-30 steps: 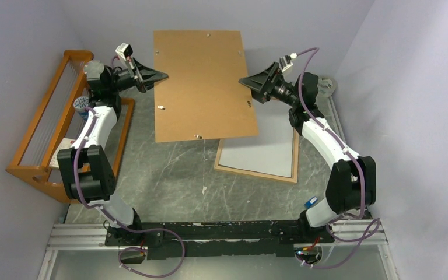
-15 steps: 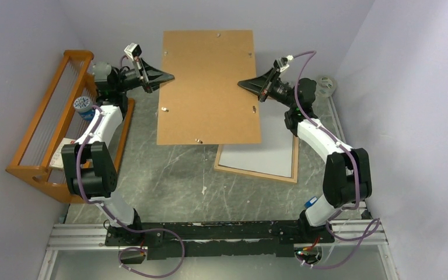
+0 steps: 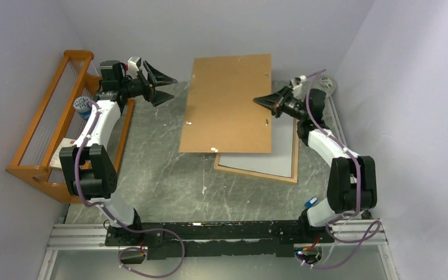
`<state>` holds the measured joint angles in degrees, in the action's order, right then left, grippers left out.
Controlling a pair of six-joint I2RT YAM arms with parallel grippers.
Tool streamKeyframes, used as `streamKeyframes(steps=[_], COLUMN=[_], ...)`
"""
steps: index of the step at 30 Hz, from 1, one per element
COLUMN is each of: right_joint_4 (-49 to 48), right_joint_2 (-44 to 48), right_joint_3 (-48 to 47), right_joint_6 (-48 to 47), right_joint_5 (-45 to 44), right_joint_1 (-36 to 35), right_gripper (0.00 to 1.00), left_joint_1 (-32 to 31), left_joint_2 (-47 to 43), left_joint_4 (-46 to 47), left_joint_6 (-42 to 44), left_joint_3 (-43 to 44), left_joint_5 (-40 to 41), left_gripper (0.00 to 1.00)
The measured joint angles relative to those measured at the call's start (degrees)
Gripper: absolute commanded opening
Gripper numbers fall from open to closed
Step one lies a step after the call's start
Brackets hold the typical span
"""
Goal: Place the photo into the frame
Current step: Place the photo frame item in the photo frame.
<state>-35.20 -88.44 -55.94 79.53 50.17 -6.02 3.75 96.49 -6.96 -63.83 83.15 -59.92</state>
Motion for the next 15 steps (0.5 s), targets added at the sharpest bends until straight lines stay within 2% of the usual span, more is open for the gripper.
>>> streamKeyframes(steps=[3,7,15], right_joint_4=[6.71,18.58,36.81], right_joint_2=[2.67,6.78,9.53], right_joint_3=[2.64,3.8,3.85], right_joint_6=[-4.44,-14.32,-31.5], right_joint_5=[-0.22,-0.59,-1.07], right_joint_1=[4.31,10.56,19.65], right_gripper=[0.0,0.0,0.0], left_joint_1=[-0.09,-0.87,-9.68], left_joint_2=[0.39,3.85,18.67], left_joint_4=[-8.46,-13.57,-22.08], left_joint_6=[7.13,13.09,22.75], left_joint_3=[1.11,1.11,4.81], left_joint_5=[3.34,6.4,13.49], left_gripper=[0.87,0.83,0.8])
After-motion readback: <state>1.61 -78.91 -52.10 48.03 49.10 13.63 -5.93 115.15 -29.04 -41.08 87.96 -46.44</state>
